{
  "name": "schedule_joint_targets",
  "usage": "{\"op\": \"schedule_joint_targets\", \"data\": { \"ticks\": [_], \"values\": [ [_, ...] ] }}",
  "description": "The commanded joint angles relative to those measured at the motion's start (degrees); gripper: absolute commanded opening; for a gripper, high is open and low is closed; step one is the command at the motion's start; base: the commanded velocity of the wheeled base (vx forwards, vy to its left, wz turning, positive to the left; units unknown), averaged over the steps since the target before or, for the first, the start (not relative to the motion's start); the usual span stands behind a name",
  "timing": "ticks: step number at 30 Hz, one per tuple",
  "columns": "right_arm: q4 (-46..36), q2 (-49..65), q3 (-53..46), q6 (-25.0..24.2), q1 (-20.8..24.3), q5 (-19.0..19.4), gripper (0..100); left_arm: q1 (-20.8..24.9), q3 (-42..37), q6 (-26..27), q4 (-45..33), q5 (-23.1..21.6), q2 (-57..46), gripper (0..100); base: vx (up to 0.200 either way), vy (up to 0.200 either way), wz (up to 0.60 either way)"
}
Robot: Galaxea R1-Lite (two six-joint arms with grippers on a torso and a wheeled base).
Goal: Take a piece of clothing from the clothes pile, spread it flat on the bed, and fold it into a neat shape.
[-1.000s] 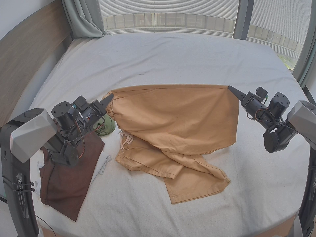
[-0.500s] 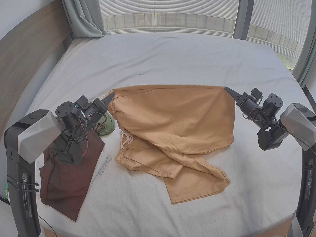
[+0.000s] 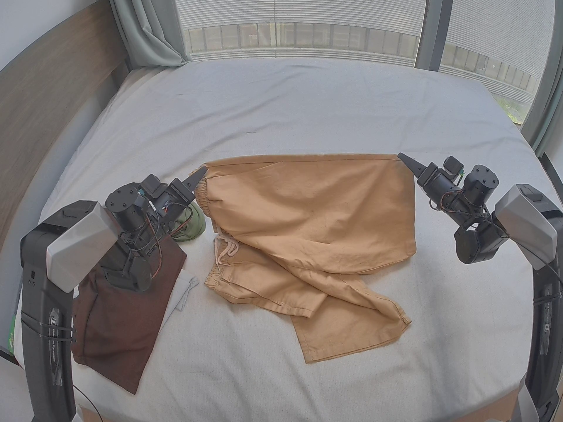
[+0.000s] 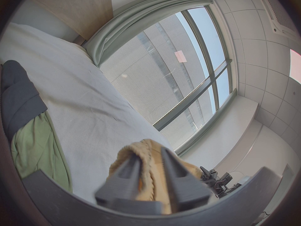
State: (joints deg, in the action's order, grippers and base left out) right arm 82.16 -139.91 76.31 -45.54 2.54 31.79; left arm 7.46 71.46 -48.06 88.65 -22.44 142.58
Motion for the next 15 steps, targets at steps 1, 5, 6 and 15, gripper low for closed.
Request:
{"op": "schedule_joint_targets", "data": {
  "ticks": [1,5,6,15],
  "values": [
    [-0.16,-2.47,2.79,0.02,-0.07,-1.21,100,0.27,0.61,-1.52,-0.06,-0.15,0.50,100,0.000,0.000,0.00],
    [0.72,-2.91,1.56,0.10,-0.16,-2.00,100,0.27,0.35,-3.36,-2.61,-0.06,0.42,100,0.000,0.000,0.00],
    [1.16,-2.38,0.24,0.10,-0.16,-2.00,100,0.27,-0.01,-3.36,-3.13,-0.06,0.33,100,0.000,0.000,0.00],
    [6.17,5.53,-15.58,0.98,0.98,-2.00,100,-0.25,-9.50,-3.01,-2.43,-0.15,-5.30,100,0.000,0.000,0.00]
  ]
}}
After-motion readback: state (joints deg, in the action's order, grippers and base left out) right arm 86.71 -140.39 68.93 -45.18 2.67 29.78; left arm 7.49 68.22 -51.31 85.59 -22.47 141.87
